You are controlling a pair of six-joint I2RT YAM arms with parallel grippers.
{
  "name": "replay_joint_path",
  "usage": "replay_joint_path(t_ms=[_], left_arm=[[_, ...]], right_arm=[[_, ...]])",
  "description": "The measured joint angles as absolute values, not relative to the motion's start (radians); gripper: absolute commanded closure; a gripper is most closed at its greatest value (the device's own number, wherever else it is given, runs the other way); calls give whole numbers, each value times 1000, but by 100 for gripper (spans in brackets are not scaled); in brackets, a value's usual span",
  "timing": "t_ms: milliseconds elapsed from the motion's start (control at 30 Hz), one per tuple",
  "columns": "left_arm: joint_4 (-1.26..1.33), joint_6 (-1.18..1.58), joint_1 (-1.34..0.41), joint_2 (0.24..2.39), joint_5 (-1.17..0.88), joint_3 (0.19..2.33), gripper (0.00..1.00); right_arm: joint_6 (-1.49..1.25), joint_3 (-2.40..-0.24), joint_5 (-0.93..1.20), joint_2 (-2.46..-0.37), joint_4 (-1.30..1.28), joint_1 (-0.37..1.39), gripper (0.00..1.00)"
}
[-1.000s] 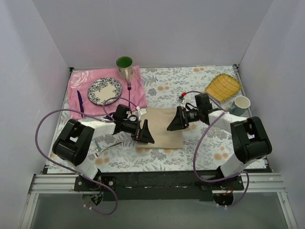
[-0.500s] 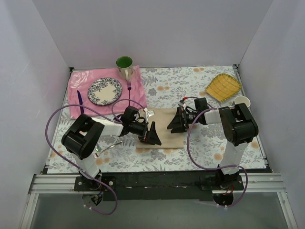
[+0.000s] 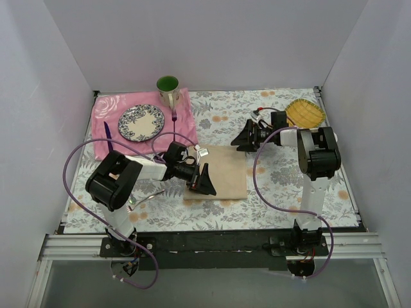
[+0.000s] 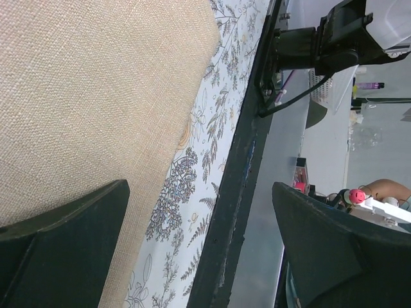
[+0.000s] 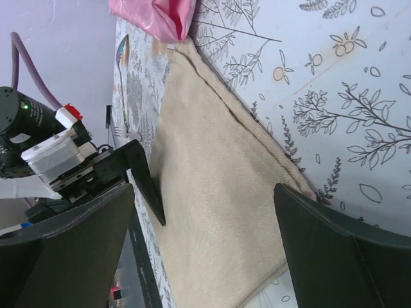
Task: Fold the napkin into a case and place the utensils inside
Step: Smooth out the lower triangle-folded napkin at the center of the board, then pick up the lower triangle-folded napkin from the center of the board.
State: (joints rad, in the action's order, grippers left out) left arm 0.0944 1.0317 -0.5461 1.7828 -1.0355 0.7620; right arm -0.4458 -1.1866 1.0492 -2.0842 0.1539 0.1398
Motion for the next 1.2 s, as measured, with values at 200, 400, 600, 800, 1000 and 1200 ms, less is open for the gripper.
replay_joint_path(t_ms=[200, 400, 600, 800, 1000, 1200], left_arm=[[89, 1029, -547, 1782, -1034, 763, 2], [49, 1013, -591, 1761, -984, 780, 2], [-47, 970, -637, 1664, -902, 780, 2], [-195, 852, -621, 1475, -791, 906, 2], [-279, 629, -577, 1254, -663, 905, 6], [-344, 550, -416, 1384, -646, 977, 32]], right_arm=[[-452, -1210, 1066, -2123, 147, 140, 1], [-373, -1215, 1032, -2086, 59, 154, 4], [-239, -1229, 1019, -1932, -146, 173, 19], [81, -1417, 967, -1817, -424, 177, 49], [301, -1293, 862, -1662, -568, 177, 51], [312, -1328, 754, -1761, -578, 179, 52]])
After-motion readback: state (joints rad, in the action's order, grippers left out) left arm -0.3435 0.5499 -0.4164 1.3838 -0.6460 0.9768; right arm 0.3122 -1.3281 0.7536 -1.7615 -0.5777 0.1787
